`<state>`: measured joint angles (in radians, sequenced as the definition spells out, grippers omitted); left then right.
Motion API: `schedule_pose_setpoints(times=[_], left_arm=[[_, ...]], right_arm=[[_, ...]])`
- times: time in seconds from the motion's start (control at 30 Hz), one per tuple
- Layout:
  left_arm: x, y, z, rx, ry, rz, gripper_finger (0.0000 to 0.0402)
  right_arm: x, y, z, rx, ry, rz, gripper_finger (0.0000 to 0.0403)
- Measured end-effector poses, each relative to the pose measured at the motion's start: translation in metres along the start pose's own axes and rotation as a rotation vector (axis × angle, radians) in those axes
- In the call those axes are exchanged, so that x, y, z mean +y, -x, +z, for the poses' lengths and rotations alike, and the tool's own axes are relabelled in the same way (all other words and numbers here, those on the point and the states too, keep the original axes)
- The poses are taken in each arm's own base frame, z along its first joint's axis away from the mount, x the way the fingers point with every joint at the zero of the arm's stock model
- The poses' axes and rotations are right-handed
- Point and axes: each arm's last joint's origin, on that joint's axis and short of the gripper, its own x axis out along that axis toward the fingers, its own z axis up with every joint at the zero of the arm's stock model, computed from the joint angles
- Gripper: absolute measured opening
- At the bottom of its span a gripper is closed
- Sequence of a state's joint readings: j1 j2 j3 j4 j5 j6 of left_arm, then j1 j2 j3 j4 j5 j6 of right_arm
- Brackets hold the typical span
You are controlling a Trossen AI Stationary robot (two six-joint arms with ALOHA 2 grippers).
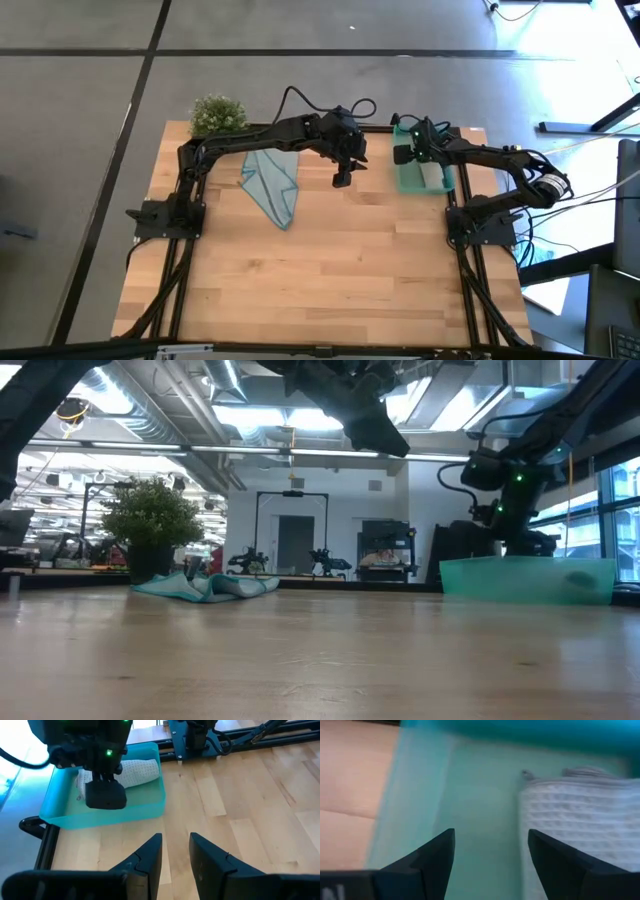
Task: Roll microfiber towels into tight, uniform cylinder then place into a basket
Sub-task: Fold the blue towel
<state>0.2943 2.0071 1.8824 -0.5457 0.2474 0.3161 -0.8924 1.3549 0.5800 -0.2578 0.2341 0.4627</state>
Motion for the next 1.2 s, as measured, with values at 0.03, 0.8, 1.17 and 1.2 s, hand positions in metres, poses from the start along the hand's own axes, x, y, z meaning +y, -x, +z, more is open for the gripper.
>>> schedule_pose_setpoints(times=[0.03,0.8,1.17,1.2], left_arm=[[0.000,0.000,0.000,0.000,0.000,0.000,0.0092],[0.002,0.004,0.000,0.013,0.002,0.034,0.0092],[-0.008,0.057,-0.017,0.334,0.258,0.113,0.0092],[-0.011,0.060,-0.021,0.395,0.288,0.121,0.0092]], right_arm=[[0.000,0.000,-0.002,0.002,0.010,-0.032,0.0252],[0.008,0.014,0.016,0.031,0.067,-0.062,0.0252],[0.043,0.086,0.055,0.008,0.278,0.013,0.0252],[0.048,0.094,0.055,-0.015,0.299,0.045,0.0252]])
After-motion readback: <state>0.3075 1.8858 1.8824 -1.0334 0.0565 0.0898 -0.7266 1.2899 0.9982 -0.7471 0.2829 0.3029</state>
